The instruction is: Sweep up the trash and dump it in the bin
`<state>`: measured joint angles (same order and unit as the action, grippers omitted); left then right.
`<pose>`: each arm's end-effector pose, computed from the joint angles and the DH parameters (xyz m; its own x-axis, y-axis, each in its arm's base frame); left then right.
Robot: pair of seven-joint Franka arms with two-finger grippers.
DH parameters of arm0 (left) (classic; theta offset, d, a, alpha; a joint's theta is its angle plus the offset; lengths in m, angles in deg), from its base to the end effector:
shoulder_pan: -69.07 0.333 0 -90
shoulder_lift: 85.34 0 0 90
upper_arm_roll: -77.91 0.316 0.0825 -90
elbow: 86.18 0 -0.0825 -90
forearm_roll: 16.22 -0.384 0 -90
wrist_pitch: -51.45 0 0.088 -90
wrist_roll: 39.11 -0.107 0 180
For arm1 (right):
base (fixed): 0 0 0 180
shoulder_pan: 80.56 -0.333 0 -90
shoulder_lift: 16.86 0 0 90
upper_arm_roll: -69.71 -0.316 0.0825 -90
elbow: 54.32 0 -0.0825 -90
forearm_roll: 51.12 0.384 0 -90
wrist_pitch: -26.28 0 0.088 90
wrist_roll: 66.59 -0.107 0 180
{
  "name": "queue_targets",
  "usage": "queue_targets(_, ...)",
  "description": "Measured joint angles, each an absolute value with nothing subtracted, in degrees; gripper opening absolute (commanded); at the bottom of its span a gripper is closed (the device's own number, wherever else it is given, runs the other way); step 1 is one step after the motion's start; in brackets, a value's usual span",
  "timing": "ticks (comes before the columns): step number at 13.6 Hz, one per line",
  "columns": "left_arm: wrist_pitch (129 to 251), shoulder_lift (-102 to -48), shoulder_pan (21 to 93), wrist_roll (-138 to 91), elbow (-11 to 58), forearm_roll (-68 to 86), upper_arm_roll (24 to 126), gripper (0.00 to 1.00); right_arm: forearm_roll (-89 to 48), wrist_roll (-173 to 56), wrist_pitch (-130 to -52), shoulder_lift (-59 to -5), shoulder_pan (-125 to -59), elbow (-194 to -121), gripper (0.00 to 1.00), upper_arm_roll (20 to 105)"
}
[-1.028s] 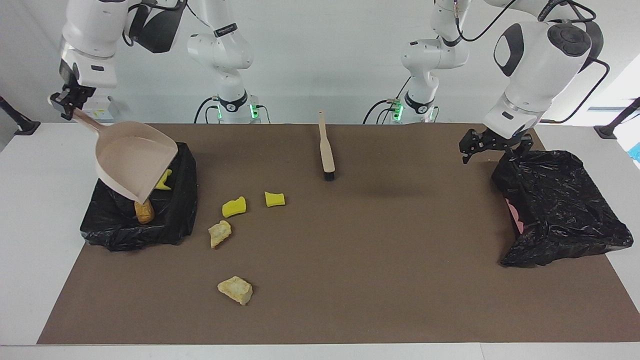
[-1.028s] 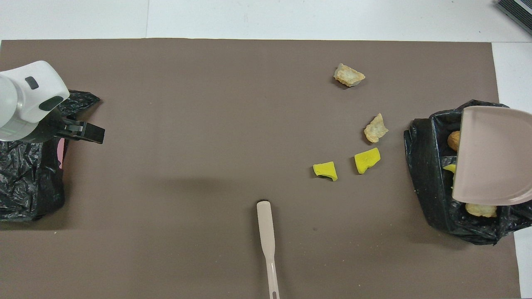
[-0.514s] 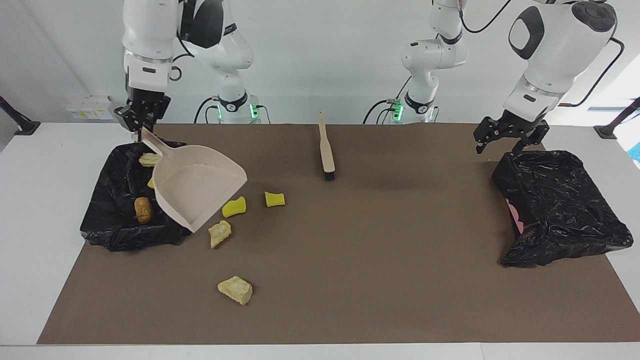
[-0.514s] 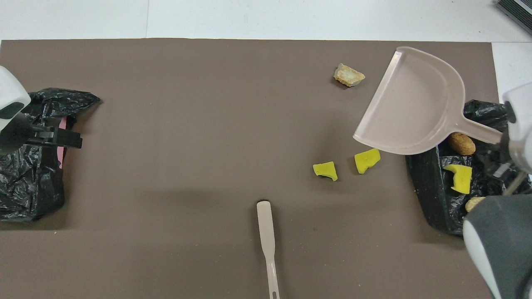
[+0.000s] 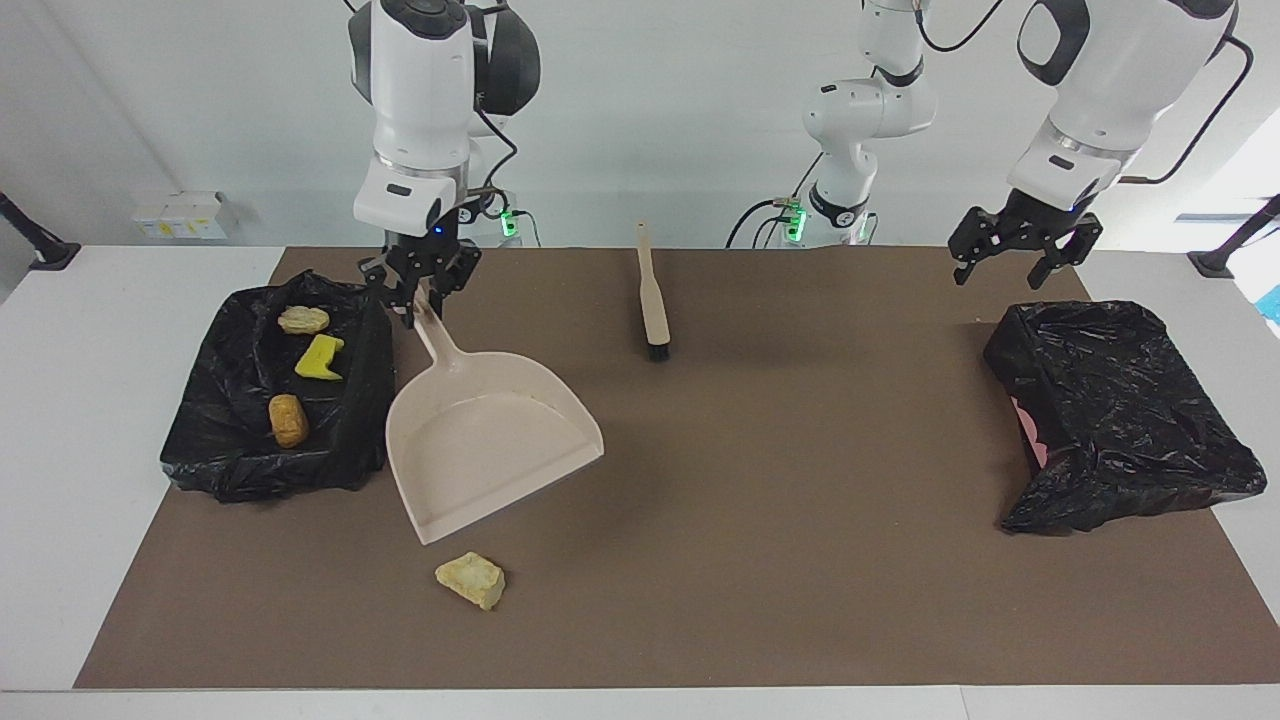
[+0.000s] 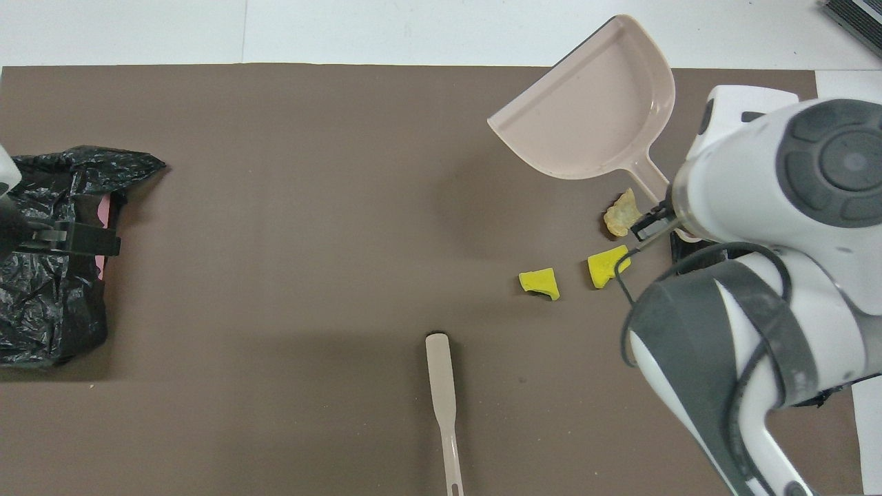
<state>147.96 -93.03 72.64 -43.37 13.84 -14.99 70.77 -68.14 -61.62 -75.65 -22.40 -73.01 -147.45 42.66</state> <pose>0.5210 -0.0388 0.6231 0.9884 -0.1337 0.0720 -0.1341 -0.9910 -0.0005 0.5747 0.1644 0.5701 0.8860 0.4619 0.0393 0.4386 -0.8627 0.2519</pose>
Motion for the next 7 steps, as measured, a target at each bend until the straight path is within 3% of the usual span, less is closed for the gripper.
queue_targets(7, 142.09, -91.76, 72.75, -43.78, 10.77, -17.04, 71.00, 1.00, -68.12, -92.64, -75.15, -43.98, -87.78, -130.94, 0.00, 42.73)
